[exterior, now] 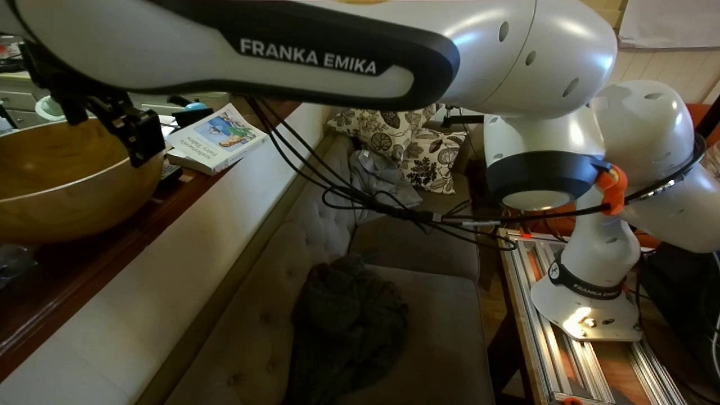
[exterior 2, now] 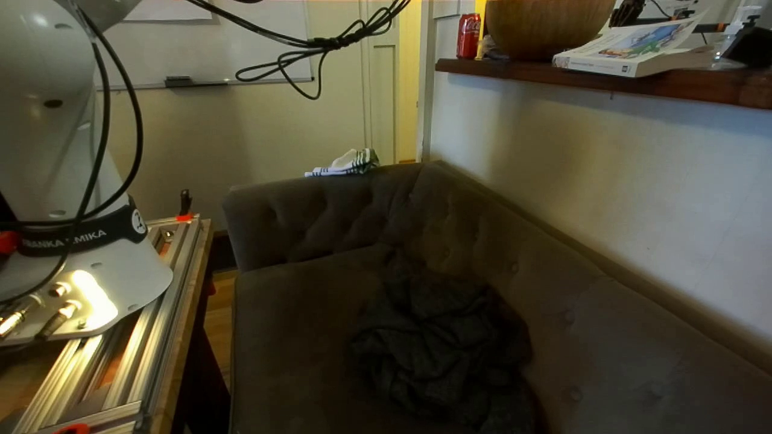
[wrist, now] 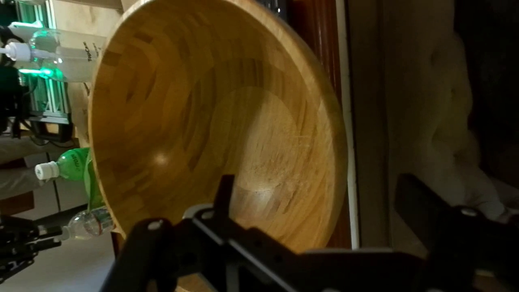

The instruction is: Put the bowl on the counter

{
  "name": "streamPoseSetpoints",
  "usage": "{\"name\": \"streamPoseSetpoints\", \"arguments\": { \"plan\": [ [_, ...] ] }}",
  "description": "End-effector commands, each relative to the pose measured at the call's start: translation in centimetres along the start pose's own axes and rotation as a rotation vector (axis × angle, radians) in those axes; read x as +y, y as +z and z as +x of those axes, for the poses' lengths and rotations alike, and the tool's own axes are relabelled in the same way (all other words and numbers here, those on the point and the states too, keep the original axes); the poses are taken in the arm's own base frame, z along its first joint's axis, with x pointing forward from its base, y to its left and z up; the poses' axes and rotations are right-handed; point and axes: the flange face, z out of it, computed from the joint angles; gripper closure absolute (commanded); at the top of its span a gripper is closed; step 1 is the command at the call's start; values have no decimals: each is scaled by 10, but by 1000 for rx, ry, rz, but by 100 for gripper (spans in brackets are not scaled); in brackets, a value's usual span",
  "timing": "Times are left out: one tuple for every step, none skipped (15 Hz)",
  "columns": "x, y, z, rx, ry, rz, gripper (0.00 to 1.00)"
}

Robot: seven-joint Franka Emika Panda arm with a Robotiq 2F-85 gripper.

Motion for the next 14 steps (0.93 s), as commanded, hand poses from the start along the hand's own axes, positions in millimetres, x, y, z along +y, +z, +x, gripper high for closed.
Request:
{"name": "streamPoseSetpoints", "arguments": {
  "plan": [
    [6,-36,-24,-60,-34,2,0],
    [9,-40,-34,-150,-9,-32,0],
    [17,-44,-45,-194,8,-70,0],
    [21,-46,-56,-248,22,-87,0],
    [24,-47,-66,-299,33,-105,0],
    [27,-48,-76,-353,51,-111,0],
    [28,-49,-87,-402,74,-112,0],
    [29,-50,-98,-453,96,-110,0],
    [30,-50,-109,-502,126,-99,0],
    [29,-50,-120,-550,150,-86,0],
    [28,-50,-128,-598,177,-74,0],
    [25,-50,-134,-645,203,-62,0],
    [30,-48,-128,-559,166,-70,0],
    [30,-48,-131,-568,173,-66,0]
  ]
}}
